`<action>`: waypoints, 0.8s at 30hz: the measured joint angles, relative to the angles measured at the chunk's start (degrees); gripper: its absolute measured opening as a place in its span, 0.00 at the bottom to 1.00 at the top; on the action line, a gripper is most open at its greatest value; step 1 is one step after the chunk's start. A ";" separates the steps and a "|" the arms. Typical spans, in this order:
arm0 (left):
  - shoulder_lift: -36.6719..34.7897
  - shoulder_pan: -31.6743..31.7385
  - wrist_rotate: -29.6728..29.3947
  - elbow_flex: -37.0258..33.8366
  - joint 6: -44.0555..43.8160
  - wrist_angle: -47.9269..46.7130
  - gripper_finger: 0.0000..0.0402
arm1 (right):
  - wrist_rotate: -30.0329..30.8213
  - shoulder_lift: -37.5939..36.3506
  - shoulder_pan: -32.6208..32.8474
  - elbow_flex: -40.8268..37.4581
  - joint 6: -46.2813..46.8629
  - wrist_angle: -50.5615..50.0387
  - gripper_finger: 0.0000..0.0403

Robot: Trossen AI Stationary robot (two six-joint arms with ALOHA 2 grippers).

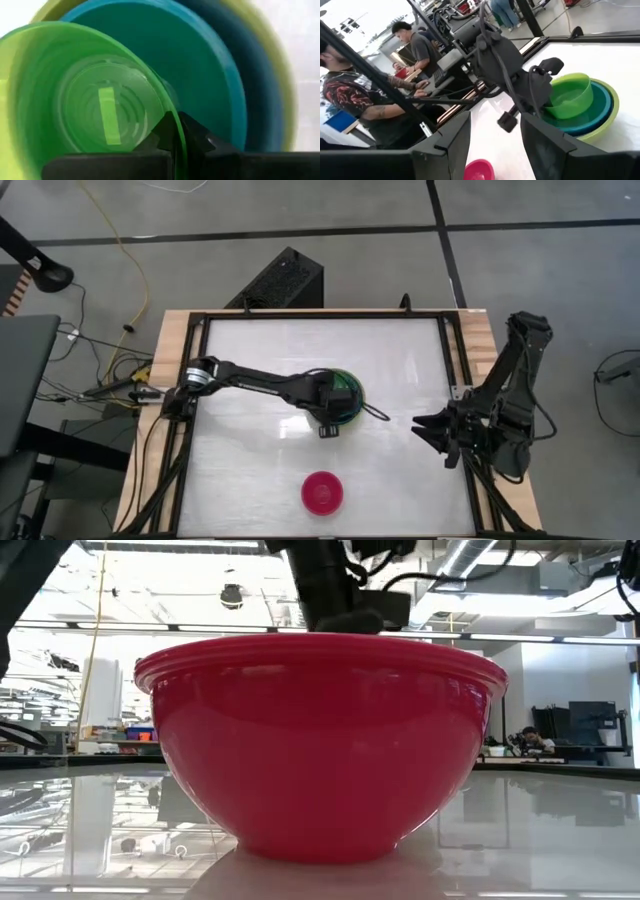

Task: Nest bowls inside each other
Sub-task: Stack the green transparent bowl on the blue bowl, then stack the red bowl on the green transparent bowl

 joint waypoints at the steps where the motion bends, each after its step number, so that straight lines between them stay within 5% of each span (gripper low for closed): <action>1: 0.70 -0.23 -1.30 0.97 -0.87 -1.45 0.00 | 0.01 0.00 0.36 0.00 -0.03 -0.02 0.51; 7: 1.73 -0.50 1.77 2.09 -1.94 -1.21 0.11 | 0.83 0.02 2.55 0.00 3.28 -3.89 0.51; 18: -3.63 2.03 11.22 2.12 -8.66 6.05 0.49 | 3.78 0.04 5.92 -0.02 12.75 -12.91 0.51; 24: -9.36 2.86 16.53 0.82 -9.85 4.30 0.55 | 4.18 0.07 6.73 -2.80 20.86 -17.10 0.51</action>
